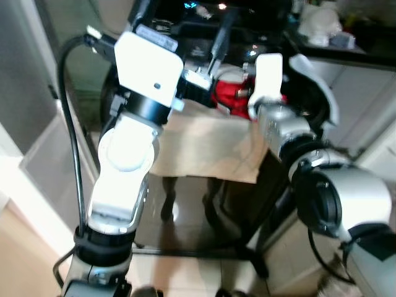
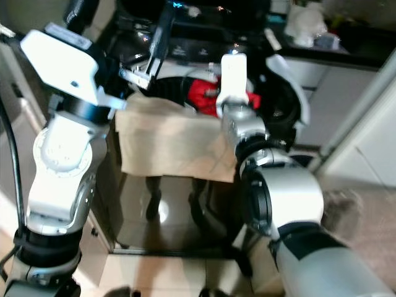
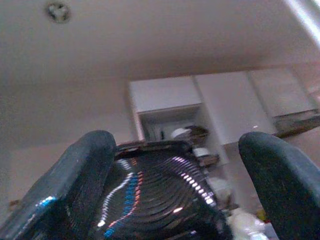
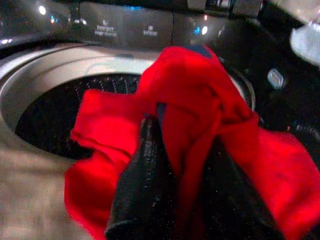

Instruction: Clothes washing

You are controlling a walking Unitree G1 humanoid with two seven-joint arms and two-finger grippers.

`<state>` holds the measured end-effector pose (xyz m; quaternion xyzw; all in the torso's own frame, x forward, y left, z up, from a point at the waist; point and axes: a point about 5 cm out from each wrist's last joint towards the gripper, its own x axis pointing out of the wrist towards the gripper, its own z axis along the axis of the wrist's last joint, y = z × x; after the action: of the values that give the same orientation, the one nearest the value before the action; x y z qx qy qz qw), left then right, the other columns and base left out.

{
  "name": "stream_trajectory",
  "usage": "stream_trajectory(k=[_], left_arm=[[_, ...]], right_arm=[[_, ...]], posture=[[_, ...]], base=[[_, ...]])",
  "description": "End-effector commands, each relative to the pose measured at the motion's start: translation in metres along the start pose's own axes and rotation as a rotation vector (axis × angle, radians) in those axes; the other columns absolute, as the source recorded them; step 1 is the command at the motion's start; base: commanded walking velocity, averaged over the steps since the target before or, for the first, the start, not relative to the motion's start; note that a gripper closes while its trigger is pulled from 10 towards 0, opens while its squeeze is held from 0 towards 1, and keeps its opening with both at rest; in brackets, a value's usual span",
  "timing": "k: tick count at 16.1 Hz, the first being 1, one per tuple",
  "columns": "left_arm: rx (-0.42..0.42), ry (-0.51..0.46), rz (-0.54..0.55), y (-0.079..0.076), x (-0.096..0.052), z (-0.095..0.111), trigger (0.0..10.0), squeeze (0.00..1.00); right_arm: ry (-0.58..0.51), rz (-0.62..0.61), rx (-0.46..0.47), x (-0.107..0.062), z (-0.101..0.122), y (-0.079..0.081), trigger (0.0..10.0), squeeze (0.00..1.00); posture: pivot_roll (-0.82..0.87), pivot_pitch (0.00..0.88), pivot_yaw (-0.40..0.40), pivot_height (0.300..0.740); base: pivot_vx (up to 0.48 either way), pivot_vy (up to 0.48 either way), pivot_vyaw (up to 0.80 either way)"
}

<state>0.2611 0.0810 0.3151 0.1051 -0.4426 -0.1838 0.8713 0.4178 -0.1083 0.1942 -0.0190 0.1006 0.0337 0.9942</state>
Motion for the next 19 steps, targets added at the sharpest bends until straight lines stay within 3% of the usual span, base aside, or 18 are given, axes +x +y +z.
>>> stream_trajectory(k=[1, 3, 7, 11, 13, 15, 17, 19], left_arm=[[-0.019, -0.018, -0.036, -0.003, 0.005, 0.005, 10.0, 0.0], [-0.033, -0.001, -0.041, -0.005, 0.004, 0.001, 10.0, 0.0], [-0.04, 0.107, -0.07, -0.012, -0.006, -0.018, 10.0, 0.0], [-0.067, 0.138, -0.103, -0.019, -0.012, -0.026, 10.0, 0.0], [-0.079, 0.167, -0.126, -0.023, -0.017, -0.031, 10.0, 0.0], [-0.08, 0.172, -0.128, -0.024, -0.018, -0.033, 10.0, 0.0], [-0.092, 0.166, -0.142, -0.026, -0.019, -0.033, 10.0, 0.0], [-0.116, 0.16, -0.17, -0.03, -0.022, -0.033, 10.0, 0.0]], right_arm=[[-0.018, 0.026, -0.013, 0.0, 0.004, 0.001, 10.0, 1.0], [-0.035, 0.057, -0.036, 0.0, 0.009, 0.006, 10.0, 1.0], [-0.257, -0.024, -0.07, -0.003, 0.051, -0.003, 10.0, 1.0], [-0.343, -0.021, -0.06, -0.005, 0.067, -0.003, 10.0, 1.0], [-0.515, -0.03, -0.096, -0.014, 0.103, 0.002, 10.0, 1.0], [-0.58, -0.023, -0.118, -0.018, 0.115, 0.006, 10.0, 1.0], [-0.594, -0.014, -0.153, -0.019, 0.116, 0.011, 10.0, 1.0], [-0.572, -0.006, -0.127, -0.017, 0.111, 0.011, 10.0, 1.0]], posture=[[0.16, 0.007, -0.072, 0.74], [0.16, 0.008, -0.07, 0.74], [0.15, 0.012, -0.067, 0.74], [0.14, 0.013, -0.065, 0.74], [0.14, 0.015, -0.06, 0.74], [0.13, 0.015, -0.057, 0.74], [0.13, 0.013, -0.057, 0.74], [0.13, 0.011, -0.059, 0.74]], base=[[0.0, 0.0, 0.0], [0.0, 0.0, 0.0], [0.0, 0.0, 0.0], [0.0, 0.0, 0.0], [0.0, 0.0, 0.0], [0.0, 0.0, 0.0], [0.0, 0.0, 0.0], [0.0, 0.0, 0.0]])
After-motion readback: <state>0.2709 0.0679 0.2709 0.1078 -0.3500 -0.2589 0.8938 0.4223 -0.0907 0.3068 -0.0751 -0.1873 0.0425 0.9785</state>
